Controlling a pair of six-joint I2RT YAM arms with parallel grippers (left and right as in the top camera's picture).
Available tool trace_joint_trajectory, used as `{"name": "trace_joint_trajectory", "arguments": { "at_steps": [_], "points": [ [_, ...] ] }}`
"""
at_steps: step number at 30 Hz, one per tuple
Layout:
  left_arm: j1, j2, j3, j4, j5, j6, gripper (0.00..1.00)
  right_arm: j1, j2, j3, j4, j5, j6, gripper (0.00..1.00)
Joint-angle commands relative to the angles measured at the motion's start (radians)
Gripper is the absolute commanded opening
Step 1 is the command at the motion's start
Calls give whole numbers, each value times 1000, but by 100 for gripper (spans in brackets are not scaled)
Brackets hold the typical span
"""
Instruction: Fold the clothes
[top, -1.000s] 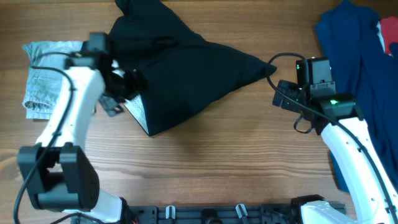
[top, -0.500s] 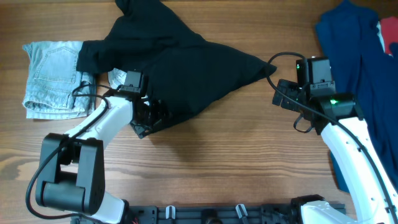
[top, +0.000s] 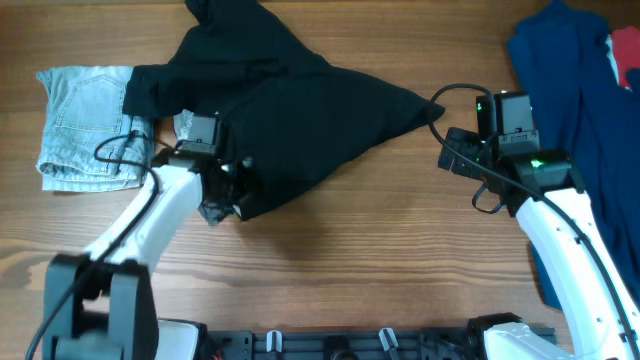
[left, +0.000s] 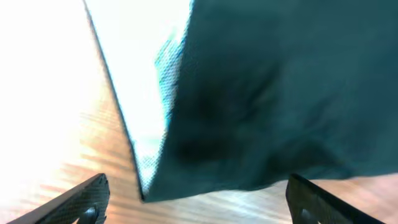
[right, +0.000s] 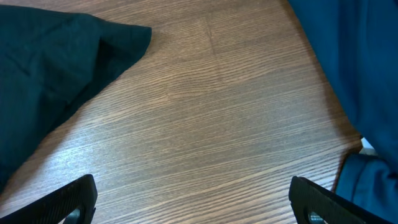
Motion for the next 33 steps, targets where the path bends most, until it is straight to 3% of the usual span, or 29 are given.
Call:
{"name": "trace_joint_trajectory", "arguments": {
  "at_steps": [1, 7, 11, 13, 15, 17, 19, 23, 27, 33],
  "points": [
    [5, -21, -2, 48, -57, 75, 92, -3, 5, 4, -1, -8, 2, 100],
    [5, 63, -4, 73, -40, 64, 92, -3, 5, 4, -10, -8, 2, 100],
    [5, 127, -4, 124, -3, 64, 77, -3, 5, 4, -13, -8, 2, 100],
    [5, 140, -4, 128, 0, 64, 61, -3, 5, 4, -14, -8, 2, 100],
    [5, 141, -4, 130, 31, 64, 15, -3, 5, 4, -13, -8, 2, 100],
    [6, 136, -4, 99, 105, 71, 4, -3, 5, 4, -11, -8, 2, 100],
    [16, 109, -4, -10, 89, 71, 4, -3, 10, 4, 8, -8, -1, 100],
    [150, 3, -4, -250, -103, 64, 4, -4, 75, 4, 69, -115, -102, 100],
    [320, -106, -4, -261, -105, 69, 4, -4, 212, 4, 152, -262, -100, 100],
    [366, -143, -4, -261, -102, 84, 4, -4, 391, 4, 213, -598, 42, 99]
  ]
}}
